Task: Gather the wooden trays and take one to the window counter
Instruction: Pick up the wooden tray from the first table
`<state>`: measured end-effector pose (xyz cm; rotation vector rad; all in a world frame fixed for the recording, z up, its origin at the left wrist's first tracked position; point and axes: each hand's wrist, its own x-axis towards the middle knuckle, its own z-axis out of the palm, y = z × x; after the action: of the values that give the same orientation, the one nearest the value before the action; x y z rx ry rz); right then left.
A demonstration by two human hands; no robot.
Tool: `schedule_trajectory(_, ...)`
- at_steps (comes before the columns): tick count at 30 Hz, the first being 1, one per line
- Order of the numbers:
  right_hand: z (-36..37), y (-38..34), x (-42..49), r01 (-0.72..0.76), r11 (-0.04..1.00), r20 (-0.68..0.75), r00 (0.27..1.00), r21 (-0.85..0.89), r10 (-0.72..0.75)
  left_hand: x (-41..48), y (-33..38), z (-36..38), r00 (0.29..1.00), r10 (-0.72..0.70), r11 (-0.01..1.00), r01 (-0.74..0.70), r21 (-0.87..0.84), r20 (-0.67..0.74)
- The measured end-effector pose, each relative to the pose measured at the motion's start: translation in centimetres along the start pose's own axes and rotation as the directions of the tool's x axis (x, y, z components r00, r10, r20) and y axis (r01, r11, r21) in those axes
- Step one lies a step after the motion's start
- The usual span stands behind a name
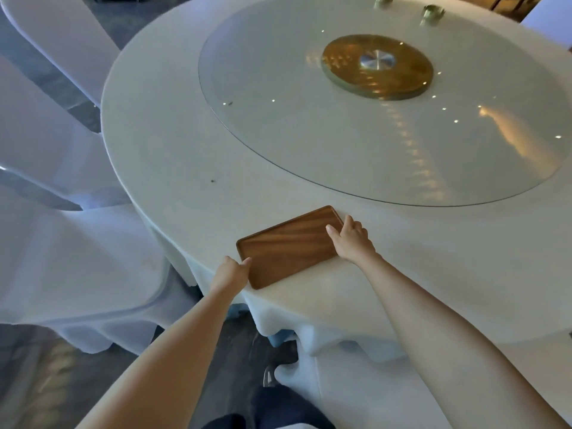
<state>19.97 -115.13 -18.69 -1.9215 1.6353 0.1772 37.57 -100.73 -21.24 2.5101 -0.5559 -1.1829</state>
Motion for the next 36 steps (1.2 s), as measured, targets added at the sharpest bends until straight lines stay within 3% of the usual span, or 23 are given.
schedule_trajectory(11, 0.7, 1.1, 5.2, -0.068, 0.998, 0.059, 0.996, -0.007, 0.068, 1.9, 0.7, 1.3, 0.995, -0.071, 0.994, 0.077, -0.08, 0.066)
schedule_trajectory(20, 1.4, 0.1, 5.3, -0.039, 0.999, 0.074, 0.997, 0.027, 0.036, 1.8, -1.4, -0.6, 0.998, 0.005, 0.997, 0.0, -0.08, 0.068)
schedule_trajectory(24, 2.2, -3.1, 4.1, 0.041, 0.998, 0.055, 0.997, 0.055, -0.044, 1.5, -3.7, -3.6, 1.0, 0.025, 0.992, -0.026, -0.125, -0.012)
schedule_trajectory(29, 3.6, -10.3, 1.6, 0.19, 0.977, 0.039, 0.98, 0.099, -0.194, 0.9, -8.4, -9.3, 0.986, 0.005, 0.947, -0.058, -0.316, -0.167)
schedule_trajectory(36, 7.2, -22.8, -5.7, 0.44, 0.883, 0.019, 0.893, 0.167, -0.449, -2.7, -18.2, -19.2, 0.903, -0.086, 0.898, -0.113, -0.426, -0.421)
